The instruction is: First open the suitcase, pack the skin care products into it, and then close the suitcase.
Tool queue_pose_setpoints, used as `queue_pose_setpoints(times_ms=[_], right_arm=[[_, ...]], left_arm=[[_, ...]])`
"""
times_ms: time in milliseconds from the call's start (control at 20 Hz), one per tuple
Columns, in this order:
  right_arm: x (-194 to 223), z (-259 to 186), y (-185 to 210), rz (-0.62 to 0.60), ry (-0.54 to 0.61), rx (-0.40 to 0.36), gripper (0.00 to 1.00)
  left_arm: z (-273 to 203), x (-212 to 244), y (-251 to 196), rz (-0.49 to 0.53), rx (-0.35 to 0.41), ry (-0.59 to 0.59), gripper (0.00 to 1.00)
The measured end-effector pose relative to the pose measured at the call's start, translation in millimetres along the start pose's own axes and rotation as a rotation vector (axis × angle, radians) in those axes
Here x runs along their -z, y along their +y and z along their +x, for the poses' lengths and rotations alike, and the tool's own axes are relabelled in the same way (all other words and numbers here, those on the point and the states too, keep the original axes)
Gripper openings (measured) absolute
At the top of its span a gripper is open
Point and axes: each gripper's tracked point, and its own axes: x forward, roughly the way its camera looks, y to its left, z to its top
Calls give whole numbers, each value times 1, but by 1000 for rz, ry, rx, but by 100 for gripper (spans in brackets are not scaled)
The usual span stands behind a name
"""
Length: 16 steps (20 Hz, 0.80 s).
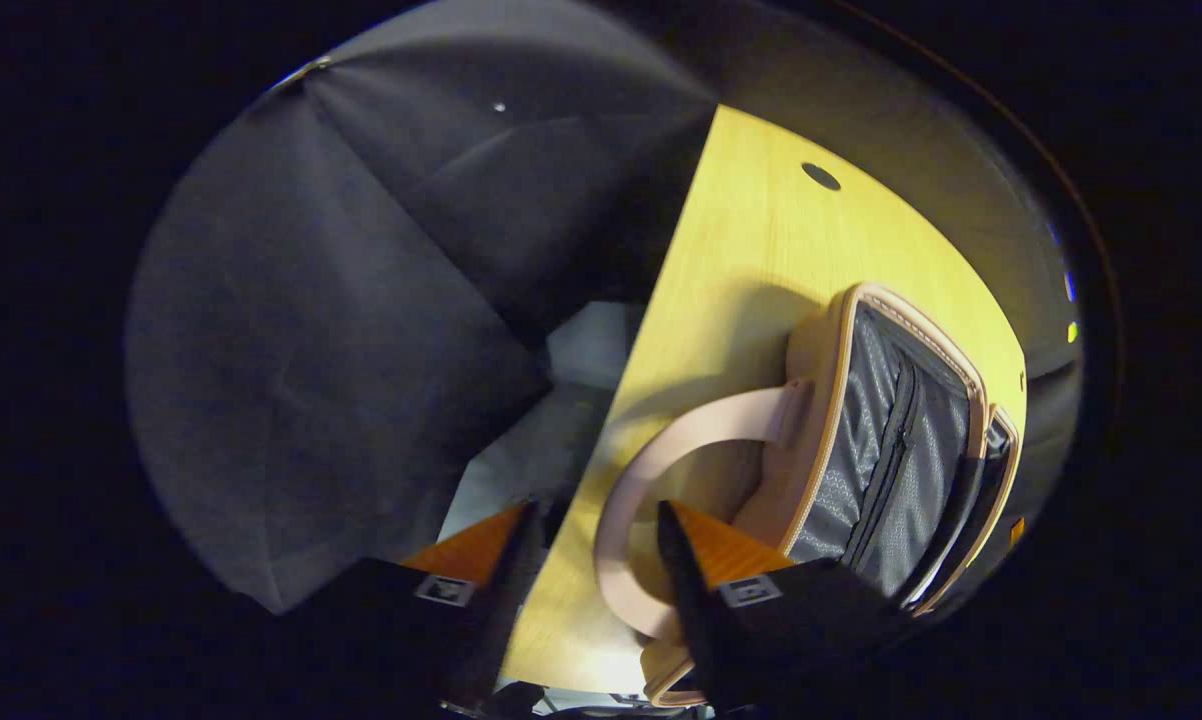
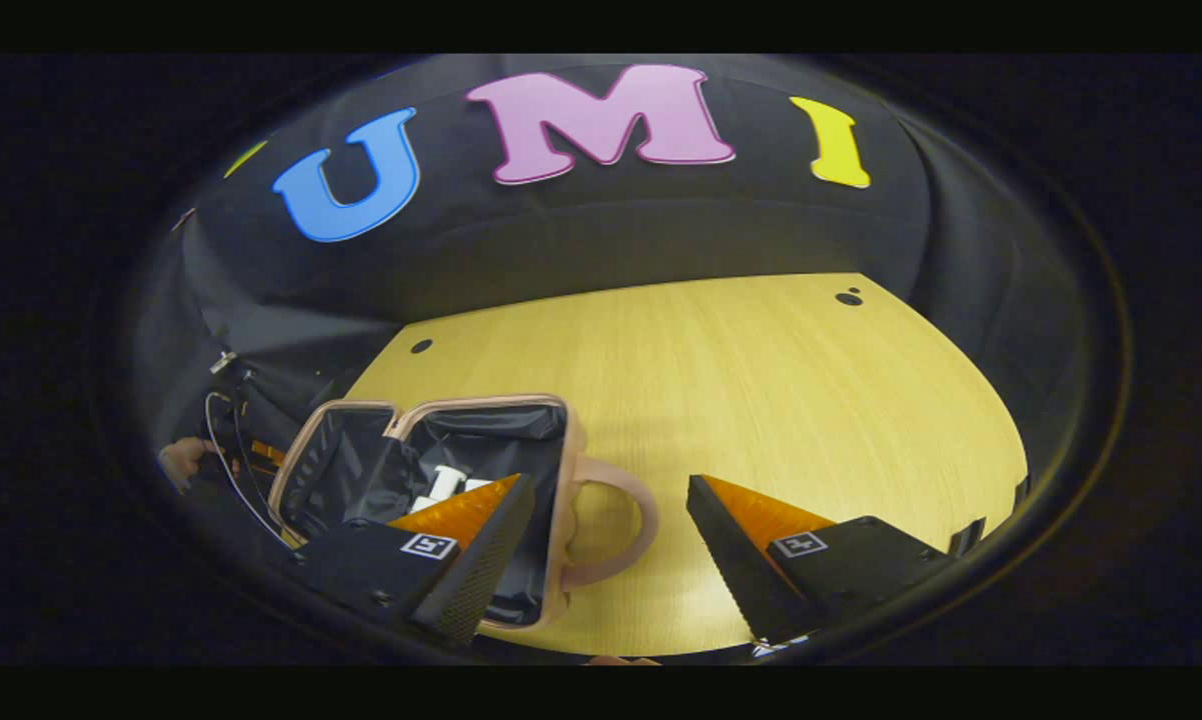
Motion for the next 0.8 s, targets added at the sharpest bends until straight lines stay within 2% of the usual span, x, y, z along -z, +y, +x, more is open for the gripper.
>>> queue_pose_setpoints(times_ms=[100, 400, 450, 500, 800], right_arm=[[-7, 1, -8, 25, -13, 17, 98], [-17, -2, -5, 4, -50, 4, 100], [-17, -3, -5, -7, -52, 2, 98], [-17, -5, -4, -13, -53, -1, 98], [-29, -20, -2, -61, -91, -34, 98]], left_arm=[[5, -4, -2, -4, -8, -2, 18], [-26, -10, -7, 37, 48, -73, 13], [-34, -13, -7, 44, 52, -101, 17], [-40, -17, -9, 49, 60, -129, 12], [-124, -23, -47, 109, 130, -287, 9]])
